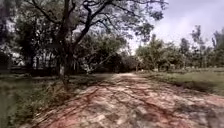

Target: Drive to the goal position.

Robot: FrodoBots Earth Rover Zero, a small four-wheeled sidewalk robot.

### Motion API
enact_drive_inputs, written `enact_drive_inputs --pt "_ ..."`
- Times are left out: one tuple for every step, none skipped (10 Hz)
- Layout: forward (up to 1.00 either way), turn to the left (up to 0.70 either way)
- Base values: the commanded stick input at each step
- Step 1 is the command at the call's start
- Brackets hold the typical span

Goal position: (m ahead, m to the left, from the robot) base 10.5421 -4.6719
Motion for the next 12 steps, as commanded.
enact_drive_inputs --pt "0.70 -0.35" --pt "0.70 -0.35" --pt "0.70 -0.35" --pt "0.70 -0.10" --pt "0.70 0.00" --pt "0.70 0.00" --pt "0.70 0.00" --pt "0.70 0.00" --pt "0.70 0.00" --pt "0.70 0.00" --pt "0.70 0.00" --pt "0.70 0.00"
